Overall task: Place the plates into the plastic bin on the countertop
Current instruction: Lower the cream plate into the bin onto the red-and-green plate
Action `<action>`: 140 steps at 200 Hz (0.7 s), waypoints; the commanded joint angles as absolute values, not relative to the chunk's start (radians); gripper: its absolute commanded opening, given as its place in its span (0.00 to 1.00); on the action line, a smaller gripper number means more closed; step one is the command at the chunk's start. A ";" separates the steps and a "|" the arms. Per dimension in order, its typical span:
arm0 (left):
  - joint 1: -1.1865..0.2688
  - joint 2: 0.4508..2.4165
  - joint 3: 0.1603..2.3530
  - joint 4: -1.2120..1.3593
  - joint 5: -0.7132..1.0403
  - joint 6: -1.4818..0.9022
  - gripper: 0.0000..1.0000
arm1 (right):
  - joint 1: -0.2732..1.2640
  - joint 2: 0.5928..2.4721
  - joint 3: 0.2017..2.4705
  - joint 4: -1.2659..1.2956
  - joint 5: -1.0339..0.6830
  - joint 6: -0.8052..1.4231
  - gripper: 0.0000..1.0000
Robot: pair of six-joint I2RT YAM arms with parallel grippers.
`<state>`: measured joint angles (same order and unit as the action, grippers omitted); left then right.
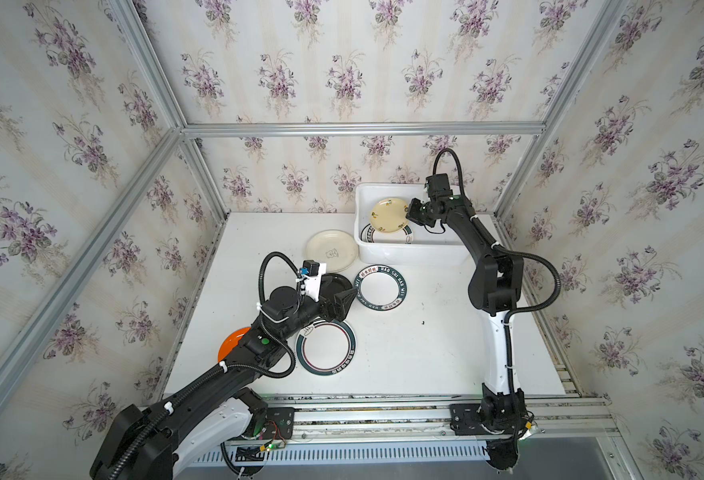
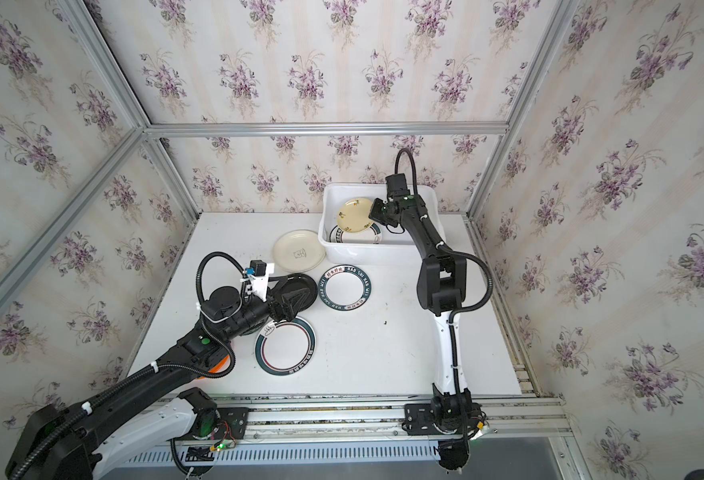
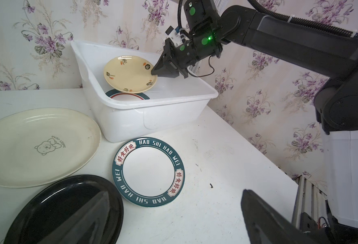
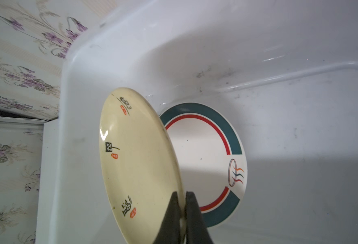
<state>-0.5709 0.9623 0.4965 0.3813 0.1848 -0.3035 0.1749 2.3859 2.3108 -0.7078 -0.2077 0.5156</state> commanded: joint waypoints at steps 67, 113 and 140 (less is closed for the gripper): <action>-0.571 0.995 0.505 0.382 0.155 -0.267 1.00 | 0.196 2.551 2.458 -0.850 -0.113 0.497 0.00; -0.570 1.003 0.505 0.380 0.150 -0.266 1.00 | 0.202 2.592 2.507 -0.889 -0.106 0.504 0.00; -0.571 0.999 0.505 0.376 0.152 -0.265 1.00 | 0.205 2.626 2.578 -0.941 -0.087 0.489 0.00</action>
<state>-0.5709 1.0016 0.4984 0.3710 0.1577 -0.2729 0.2020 2.6019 2.5286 -0.8776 -0.1234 0.5152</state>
